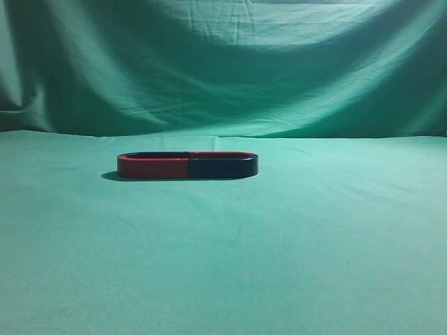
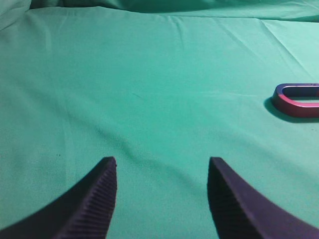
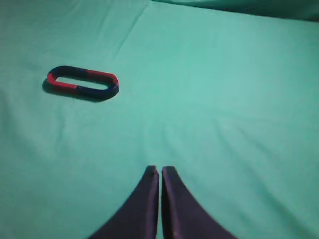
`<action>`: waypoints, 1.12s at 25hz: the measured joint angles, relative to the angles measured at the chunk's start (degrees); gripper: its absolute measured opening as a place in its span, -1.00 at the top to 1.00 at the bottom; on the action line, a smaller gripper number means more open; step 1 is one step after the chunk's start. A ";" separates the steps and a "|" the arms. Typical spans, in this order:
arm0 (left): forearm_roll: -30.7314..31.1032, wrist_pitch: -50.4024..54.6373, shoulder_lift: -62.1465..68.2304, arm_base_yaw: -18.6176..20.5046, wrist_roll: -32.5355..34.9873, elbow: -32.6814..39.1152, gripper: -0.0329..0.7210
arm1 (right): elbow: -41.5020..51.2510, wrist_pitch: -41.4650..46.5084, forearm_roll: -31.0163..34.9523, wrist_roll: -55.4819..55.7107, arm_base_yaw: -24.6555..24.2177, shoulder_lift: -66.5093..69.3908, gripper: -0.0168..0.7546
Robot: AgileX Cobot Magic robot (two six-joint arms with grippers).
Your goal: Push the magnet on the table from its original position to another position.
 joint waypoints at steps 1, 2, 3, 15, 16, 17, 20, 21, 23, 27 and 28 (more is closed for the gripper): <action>0.00 0.00 0.00 0.00 0.00 0.00 -0.07 | 1.66 -3.25 0.00 -1.06 0.00 0.00 0.96; 0.00 0.00 0.00 0.00 0.00 0.00 -0.07 | 3.67 -6.54 0.00 -1.72 0.00 -0.02 0.96; 0.00 0.00 0.00 0.00 0.00 0.00 -0.07 | 5.86 -9.81 -0.11 -1.99 0.00 -0.49 0.96; 0.00 0.00 0.00 0.00 0.00 0.00 -0.07 | 35.17 -44.35 -1.48 -2.58 -12.71 -18.28 0.96; 0.00 0.00 0.00 0.00 0.00 0.00 -0.07 | 37.57 -45.99 -1.47 -2.58 -13.78 -18.42 0.96; 0.00 0.00 0.00 0.00 0.00 0.00 -0.07 | 39.83 -47.38 -1.47 -2.58 -14.88 -18.42 0.96; 0.00 0.00 0.00 0.00 0.00 0.00 -0.07 | 44.70 -50.00 -1.37 -1.40 -16.86 -18.56 0.96; 0.00 0.00 0.00 0.00 0.00 0.00 -0.07 | 45.20 -49.98 -1.39 -0.79 -17.46 -18.56 0.96; 0.00 0.00 0.00 0.00 0.00 0.00 -0.07 | 45.23 -49.00 -1.39 -0.25 -18.64 -18.56 0.96; 0.00 0.00 0.00 0.00 0.00 0.00 -0.07 | 45.33 -45.17 -1.39 0.31 -19.92 -18.56 0.96; 0.00 0.00 0.00 0.00 0.00 0.00 -0.07 | 45.33 -43.87 -1.39 0.31 -20.03 -18.56 0.96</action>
